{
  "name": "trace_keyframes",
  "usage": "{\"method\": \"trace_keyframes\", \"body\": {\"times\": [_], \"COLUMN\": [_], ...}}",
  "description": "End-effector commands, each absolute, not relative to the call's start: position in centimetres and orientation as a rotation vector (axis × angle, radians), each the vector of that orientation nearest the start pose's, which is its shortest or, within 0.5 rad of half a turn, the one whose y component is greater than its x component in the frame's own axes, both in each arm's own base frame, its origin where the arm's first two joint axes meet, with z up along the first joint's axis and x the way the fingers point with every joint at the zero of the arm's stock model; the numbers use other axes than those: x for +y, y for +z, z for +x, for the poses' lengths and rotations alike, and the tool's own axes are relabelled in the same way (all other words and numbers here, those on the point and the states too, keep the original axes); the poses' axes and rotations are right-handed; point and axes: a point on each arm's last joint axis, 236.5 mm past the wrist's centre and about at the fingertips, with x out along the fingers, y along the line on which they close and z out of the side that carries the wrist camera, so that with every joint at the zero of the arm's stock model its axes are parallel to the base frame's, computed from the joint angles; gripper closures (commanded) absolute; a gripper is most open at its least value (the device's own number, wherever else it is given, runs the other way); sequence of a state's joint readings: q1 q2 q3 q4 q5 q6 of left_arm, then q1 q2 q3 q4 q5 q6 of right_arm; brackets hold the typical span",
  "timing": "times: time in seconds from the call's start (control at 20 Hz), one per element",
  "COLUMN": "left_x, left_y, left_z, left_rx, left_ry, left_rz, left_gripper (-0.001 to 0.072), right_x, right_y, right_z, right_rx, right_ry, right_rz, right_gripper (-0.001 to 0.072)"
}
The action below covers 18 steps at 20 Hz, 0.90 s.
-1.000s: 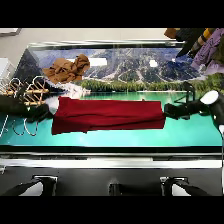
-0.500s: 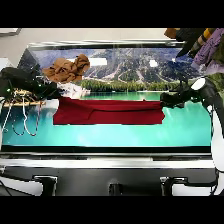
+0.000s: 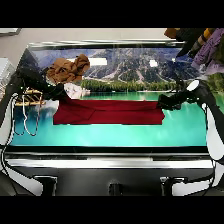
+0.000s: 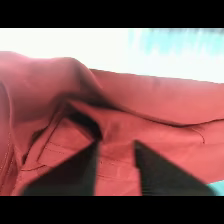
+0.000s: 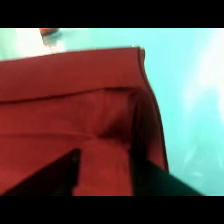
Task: Fold the clothes and pants, and hang the long-sleeved shirts on hangers.
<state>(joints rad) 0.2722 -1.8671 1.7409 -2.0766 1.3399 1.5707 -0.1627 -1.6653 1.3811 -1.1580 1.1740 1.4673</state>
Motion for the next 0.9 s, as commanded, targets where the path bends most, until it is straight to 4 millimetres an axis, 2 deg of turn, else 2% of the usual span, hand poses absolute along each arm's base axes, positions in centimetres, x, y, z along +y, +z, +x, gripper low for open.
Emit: {"method": "trace_keyframes", "body": {"times": [0.0,0.1,0.15,0.2,0.3,0.45,0.5,0.55,0.85], "left_x": [3.4,4.4,5.0,5.3,5.8,5.8,5.6,5.5,5.4], "left_y": [-1.7,0.7,2.0,3.2,5.4,8.1,8.7,9.3,9.8], "left_z": [50.3,50.2,49.9,49.7,48.8,47.6,47.4,47.1,46.6], "left_rx": [1.323,1.301,1.297,1.289,1.271,1.248,1.241,1.236,1.242], "left_ry": [-0.091,-0.080,-0.067,-0.055,-0.027,-0.014,-0.016,-0.015,-0.007], "left_rz": [-0.624,-0.571,-0.529,-0.493,-0.430,-0.381,-0.374,-0.371,-0.384], "left_gripper": [0.0372,0.0367,0.0278,0.0156,0.0148,0.0148,0.0148,0.0148,0.0150], "right_x": [-0.6,-3.6,-4.3,-4.2,-3.2,-2.2,-1.7,-1.2,0.9], "right_y": [-3.7,-2.6,-2.7,-2.8,-3.6,-5.9,-6.2,-6.7,-8.7], "right_z": [43.2,43.0,42.6,42.3,42.0,41.9,42.2,42.4,42.9], "right_rx": [1.421,1.388,1.393,1.398,1.421,1.465,1.464,1.468,1.494], "right_ry": [0.134,0.102,0.115,0.155,0.244,0.280,0.300,0.306,0.326], "right_rz": [0.461,0.551,0.613,0.698,0.801,0.804,0.808,0.808,0.777], "right_gripper": [0.0239,0.0226,0.0190,0.0158,0.0157,0.0155,0.0109,0.0095,0.0099]}}
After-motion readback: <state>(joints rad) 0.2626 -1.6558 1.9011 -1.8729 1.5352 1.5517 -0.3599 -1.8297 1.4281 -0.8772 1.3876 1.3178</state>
